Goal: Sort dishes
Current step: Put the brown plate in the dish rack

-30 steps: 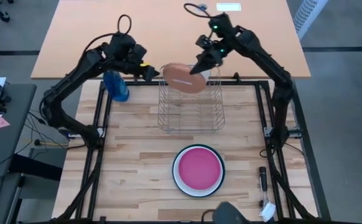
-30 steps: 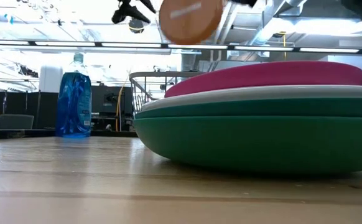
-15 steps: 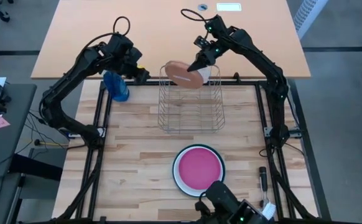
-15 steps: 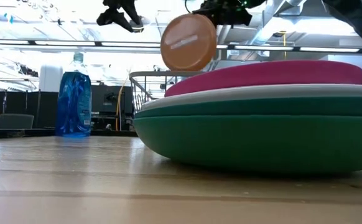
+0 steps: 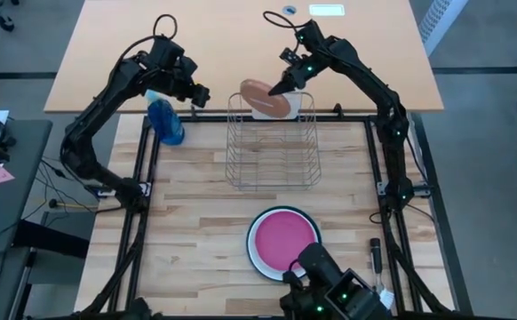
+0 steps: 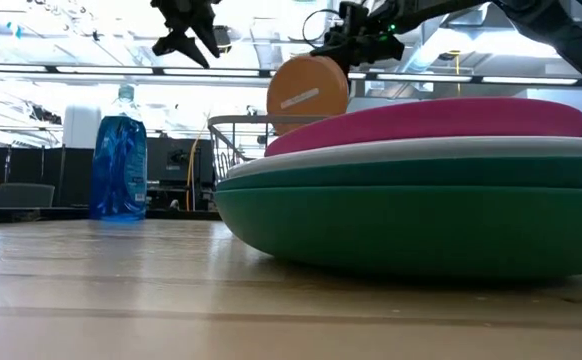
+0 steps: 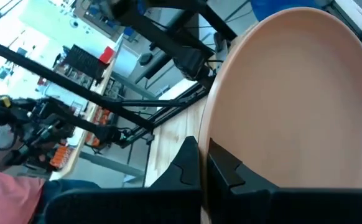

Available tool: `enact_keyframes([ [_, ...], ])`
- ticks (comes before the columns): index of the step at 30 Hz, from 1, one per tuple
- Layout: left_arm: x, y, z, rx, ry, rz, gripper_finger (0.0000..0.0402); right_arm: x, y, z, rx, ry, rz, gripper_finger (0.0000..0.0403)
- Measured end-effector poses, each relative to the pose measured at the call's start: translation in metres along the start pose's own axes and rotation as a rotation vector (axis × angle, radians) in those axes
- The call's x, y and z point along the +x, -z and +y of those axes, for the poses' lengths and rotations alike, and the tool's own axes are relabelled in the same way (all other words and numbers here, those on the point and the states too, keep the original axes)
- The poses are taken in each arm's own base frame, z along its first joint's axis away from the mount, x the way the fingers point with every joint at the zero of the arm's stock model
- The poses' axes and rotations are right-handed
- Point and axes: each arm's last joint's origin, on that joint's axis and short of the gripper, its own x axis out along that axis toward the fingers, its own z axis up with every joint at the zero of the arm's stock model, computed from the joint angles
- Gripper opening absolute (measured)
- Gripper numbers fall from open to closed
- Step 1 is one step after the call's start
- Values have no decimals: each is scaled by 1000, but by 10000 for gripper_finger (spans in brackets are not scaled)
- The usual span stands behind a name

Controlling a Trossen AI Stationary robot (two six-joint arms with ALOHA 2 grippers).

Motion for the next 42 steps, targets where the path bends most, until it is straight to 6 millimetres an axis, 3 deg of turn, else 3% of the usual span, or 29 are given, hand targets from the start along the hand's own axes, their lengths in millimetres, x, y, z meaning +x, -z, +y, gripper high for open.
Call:
enact_keyframes([
  [8, 30, -10, 3, -34, 52, 28, 153, -7, 0, -4, -227, 12, -10, 2],
  [17, 53, -11, 5, -72, 47, 81, 153, -14, 17, -11, -242, 39, 71, 2],
  [25, 56, -13, -1, -112, 61, 69, 153, 3, 44, -22, -197, 11, 193, 2],
  [42, 61, -2, -35, -104, 57, 89, 153, 29, 67, -43, -170, -19, 259, 2],
])
